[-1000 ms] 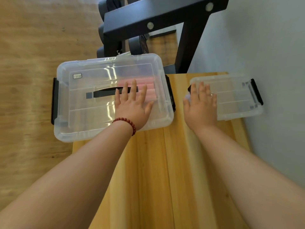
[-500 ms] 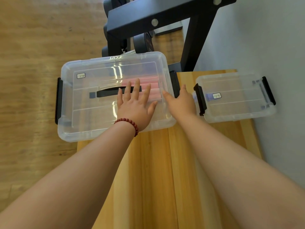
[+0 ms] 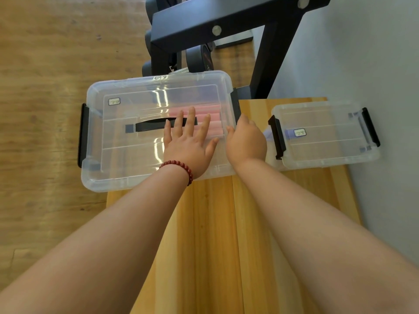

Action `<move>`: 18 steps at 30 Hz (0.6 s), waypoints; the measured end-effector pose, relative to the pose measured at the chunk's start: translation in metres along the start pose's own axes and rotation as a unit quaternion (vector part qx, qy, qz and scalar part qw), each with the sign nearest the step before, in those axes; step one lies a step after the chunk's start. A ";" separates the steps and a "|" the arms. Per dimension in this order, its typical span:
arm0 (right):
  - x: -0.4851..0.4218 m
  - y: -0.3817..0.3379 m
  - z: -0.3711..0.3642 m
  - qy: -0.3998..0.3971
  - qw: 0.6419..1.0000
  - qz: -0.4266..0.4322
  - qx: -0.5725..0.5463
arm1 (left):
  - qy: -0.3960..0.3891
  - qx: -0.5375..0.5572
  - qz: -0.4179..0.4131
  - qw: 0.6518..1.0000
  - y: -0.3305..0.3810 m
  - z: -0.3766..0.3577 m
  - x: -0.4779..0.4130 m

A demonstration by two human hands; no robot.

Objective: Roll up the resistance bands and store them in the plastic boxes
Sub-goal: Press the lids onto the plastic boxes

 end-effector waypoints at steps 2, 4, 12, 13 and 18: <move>0.000 0.000 -0.002 -0.001 1.000 0.001 0.014 | -0.002 -0.002 0.001 1.000 0.001 -0.001 0.000; 0.002 0.004 -0.003 -0.005 1.000 -0.007 0.030 | -0.001 -0.002 -0.003 1.000 0.004 -0.002 0.001; 0.023 0.034 0.040 0.084 0.994 0.034 0.068 | -0.011 0.002 -0.021 1.000 0.022 -0.007 0.008; 0.021 0.052 0.043 0.080 0.994 0.010 0.071 | -0.012 0.003 -0.020 1.000 0.022 -0.007 0.008; 0.011 0.088 0.024 -0.051 0.994 -0.038 0.091 | -0.013 0.006 -0.021 1.000 0.029 -0.009 0.010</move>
Point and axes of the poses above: each hand's wrist, its own x-axis away from the middle knuckle, its own z-axis out of the back of the hand, y = z × x, the point moved 10 cm from there along -x, towards the middle knuckle
